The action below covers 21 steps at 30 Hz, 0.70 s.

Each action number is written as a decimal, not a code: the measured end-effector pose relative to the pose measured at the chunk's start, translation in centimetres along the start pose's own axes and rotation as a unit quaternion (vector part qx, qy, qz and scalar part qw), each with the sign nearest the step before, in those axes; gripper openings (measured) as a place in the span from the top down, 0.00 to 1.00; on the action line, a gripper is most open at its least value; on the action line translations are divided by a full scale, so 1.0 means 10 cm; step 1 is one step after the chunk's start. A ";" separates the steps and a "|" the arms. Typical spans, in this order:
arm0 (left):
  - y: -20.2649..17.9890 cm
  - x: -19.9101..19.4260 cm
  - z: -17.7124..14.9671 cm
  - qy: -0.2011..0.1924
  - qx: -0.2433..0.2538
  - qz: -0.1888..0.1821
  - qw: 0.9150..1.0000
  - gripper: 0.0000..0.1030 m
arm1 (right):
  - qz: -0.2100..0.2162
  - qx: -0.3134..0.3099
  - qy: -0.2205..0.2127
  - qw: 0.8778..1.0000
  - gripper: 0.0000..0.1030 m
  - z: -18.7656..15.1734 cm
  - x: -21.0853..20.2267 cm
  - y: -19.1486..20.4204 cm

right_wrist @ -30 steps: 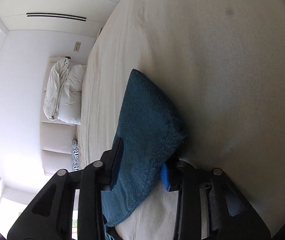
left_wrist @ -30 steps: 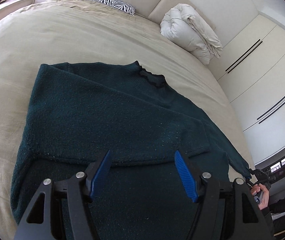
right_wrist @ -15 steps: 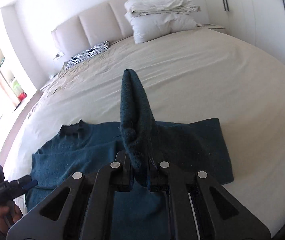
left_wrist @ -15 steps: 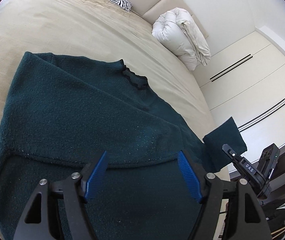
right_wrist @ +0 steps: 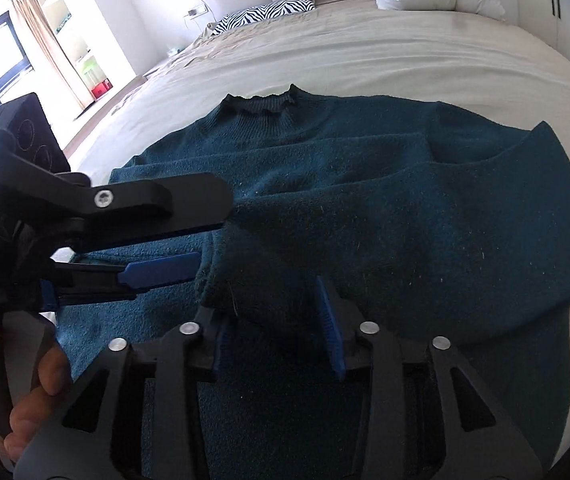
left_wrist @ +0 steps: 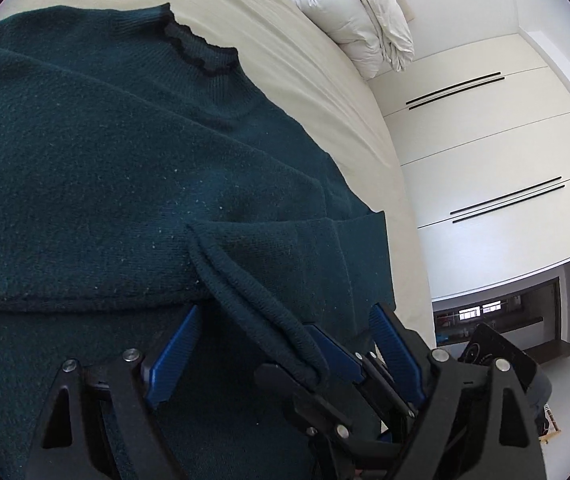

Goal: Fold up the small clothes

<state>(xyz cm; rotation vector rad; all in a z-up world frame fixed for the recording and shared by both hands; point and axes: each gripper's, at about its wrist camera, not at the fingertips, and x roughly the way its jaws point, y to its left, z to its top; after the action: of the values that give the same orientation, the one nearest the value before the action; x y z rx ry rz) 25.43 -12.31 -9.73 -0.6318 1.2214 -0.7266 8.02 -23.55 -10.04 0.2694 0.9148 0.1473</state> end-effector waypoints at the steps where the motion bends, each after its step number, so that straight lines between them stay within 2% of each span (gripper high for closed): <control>1: -0.01 0.07 0.00 0.004 -0.002 0.003 1.000 0.24 | 0.006 0.004 -0.002 1.000 0.41 -0.06 -0.03 -0.03; 2: -0.02 0.13 0.00 0.007 -0.004 0.008 1.000 0.34 | 0.010 0.009 0.000 1.000 0.41 -0.10 -0.07 -0.07; 3: -0.03 0.16 0.01 0.009 -0.007 0.013 1.000 0.39 | 0.018 0.019 0.002 1.000 0.42 -0.14 -0.12 -0.12; 5: -0.03 0.21 0.04 0.016 -0.011 0.015 1.000 0.69 | 0.043 0.053 0.005 0.998 0.42 -0.24 -0.21 -0.26; 6: -0.06 0.20 0.06 0.016 -0.005 0.027 1.000 0.76 | 0.056 0.073 0.007 0.996 0.42 -0.29 -0.25 -0.34; 7: -0.09 0.18 0.07 0.011 0.006 0.039 0.999 0.88 | 0.070 0.089 0.005 0.994 0.42 -0.34 -0.29 -0.43; 8: -0.12 0.15 0.08 0.005 0.015 0.048 0.999 0.92 | 0.087 0.102 -0.002 0.991 0.42 -0.40 -0.34 -0.51; 10: -0.21 0.05 0.11 -0.009 0.034 0.056 0.998 0.91 | 0.106 0.125 -0.012 0.986 0.42 -0.49 -0.39 -0.67; 13: -0.37 -0.19 0.18 -0.042 0.071 0.074 0.994 0.91 | 0.151 0.182 -0.034 0.971 0.42 -0.61 -0.44 -0.93; 16: -0.46 -0.52 0.25 -0.075 0.106 0.084 0.988 0.91 | 0.184 0.211 -0.060 0.958 0.42 -0.73 -0.47 -1.11; 19: -0.39 -0.78 0.39 -0.098 0.118 0.102 0.983 0.91 | 0.202 0.227 -0.074 0.950 0.42 -0.79 -0.48 -1.19; 21: -0.22 -0.91 0.50 -0.107 0.106 0.114 0.982 0.91 | 0.205 0.231 -0.077 0.948 0.42 -0.79 -0.48 -1.21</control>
<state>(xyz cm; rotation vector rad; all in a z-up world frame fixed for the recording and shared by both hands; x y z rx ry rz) 28.30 -6.32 -1.46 -0.3755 0.9833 -0.5713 -1.05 -34.93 -14.51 0.8968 0.7196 0.2907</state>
